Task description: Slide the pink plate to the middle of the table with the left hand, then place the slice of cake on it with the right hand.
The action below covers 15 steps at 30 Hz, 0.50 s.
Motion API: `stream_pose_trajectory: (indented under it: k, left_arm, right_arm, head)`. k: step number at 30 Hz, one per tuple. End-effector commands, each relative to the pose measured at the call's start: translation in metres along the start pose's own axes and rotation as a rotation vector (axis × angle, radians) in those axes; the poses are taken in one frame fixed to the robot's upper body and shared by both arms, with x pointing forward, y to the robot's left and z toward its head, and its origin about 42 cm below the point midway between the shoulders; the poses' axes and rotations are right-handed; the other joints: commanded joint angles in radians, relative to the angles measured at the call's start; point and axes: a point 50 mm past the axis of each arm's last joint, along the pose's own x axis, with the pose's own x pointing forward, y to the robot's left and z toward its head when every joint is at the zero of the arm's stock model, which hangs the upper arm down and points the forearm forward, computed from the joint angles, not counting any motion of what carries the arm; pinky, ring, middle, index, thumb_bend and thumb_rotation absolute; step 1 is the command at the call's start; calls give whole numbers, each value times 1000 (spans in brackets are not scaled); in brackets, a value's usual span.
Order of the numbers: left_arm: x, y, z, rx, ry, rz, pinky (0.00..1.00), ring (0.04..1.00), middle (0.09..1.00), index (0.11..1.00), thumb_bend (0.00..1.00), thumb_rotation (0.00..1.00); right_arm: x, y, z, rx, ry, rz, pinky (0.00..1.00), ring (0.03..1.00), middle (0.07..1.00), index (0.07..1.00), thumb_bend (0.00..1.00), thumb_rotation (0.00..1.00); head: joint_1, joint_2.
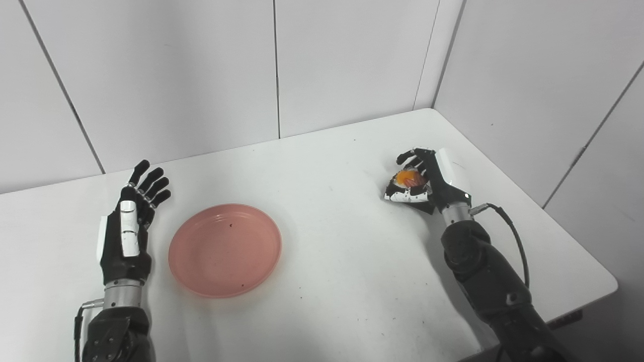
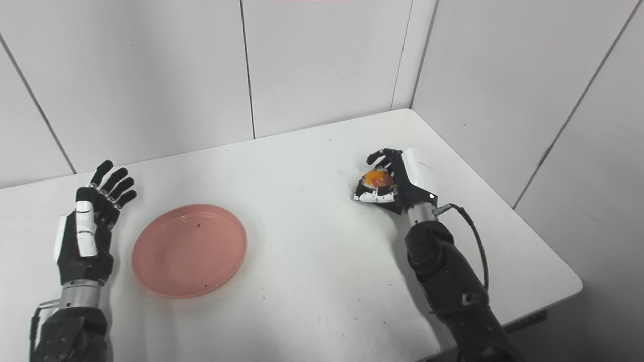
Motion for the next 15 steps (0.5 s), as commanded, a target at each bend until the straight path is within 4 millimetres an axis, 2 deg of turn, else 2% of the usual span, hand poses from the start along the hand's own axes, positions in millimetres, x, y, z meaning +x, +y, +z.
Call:
stream_pose_trajectory:
  k: [1, 4, 5, 6, 7, 9, 10, 11, 12, 14, 15]
  left_arm:
    - [-91, 20, -64, -9, 230, 92, 810, 835, 843, 838, 734, 988]
    - [-92, 14, -63, -20, 222, 102, 811, 831, 838, 834, 733, 973]
    - [-92, 12, -63, -20, 219, 90, 812, 831, 838, 834, 732, 971]
    - [-92, 10, -62, -19, 218, 81, 826, 840, 851, 852, 727, 979]
    - [-93, 6, -61, -12, 211, 79, 833, 846, 858, 862, 724, 983]
    - [-93, -3, -59, -2, 202, 84, 842, 849, 860, 868, 717, 998]
    - [-93, -7, -58, 3, 198, 90, 849, 852, 862, 870, 715, 999]
    - [-93, -11, -58, 10, 196, 92, 857, 858, 870, 877, 705, 1000]
    - [-92, -14, -57, 9, 193, 97, 859, 859, 872, 878, 704, 1000]
    - [-91, -18, -57, 9, 189, 99, 856, 859, 872, 879, 662, 1000]
    - [-90, -20, -59, 16, 195, 100, 853, 859, 872, 880, 654, 1000]
  right_arm:
    - [18, -24, 28, 56, -145, -122, 324, 397, 436, 529, 514, 0]
    - [16, -23, 38, 81, -176, -119, 295, 372, 437, 526, 516, 0]
    - [15, -23, 43, 100, -196, -115, 291, 369, 437, 526, 516, 0]
    - [14, -22, 47, 113, -210, -113, 272, 350, 439, 525, 516, 0]
    - [14, -21, 50, 139, -233, -103, 261, 340, 440, 525, 516, 0]
    - [13, -19, 56, 176, -281, -87, 356, 394, 480, 537, 510, 0]
    - [13, -18, 59, 189, -303, -79, 374, 404, 484, 537, 510, 0]
    - [13, -17, 63, 197, -321, -72, 393, 416, 487, 535, 511, 0]
    - [12, -15, 66, 208, -338, -60, 396, 418, 487, 535, 511, 0]
    - [11, -12, 75, 233, -368, -41, 379, 412, 486, 540, 510, 0]
    - [9, -9, 82, 239, -395, -33, 372, 409, 486, 541, 510, 0]
  head:
    - [18, 4]
    - [58, 7]
    - [108, 10]
    - [108, 10]
    - [153, 13]
    - [199, 17]
    - [236, 20]
    - [243, 19]
    - [283, 17]
    - [295, 15]
    - [331, 9]
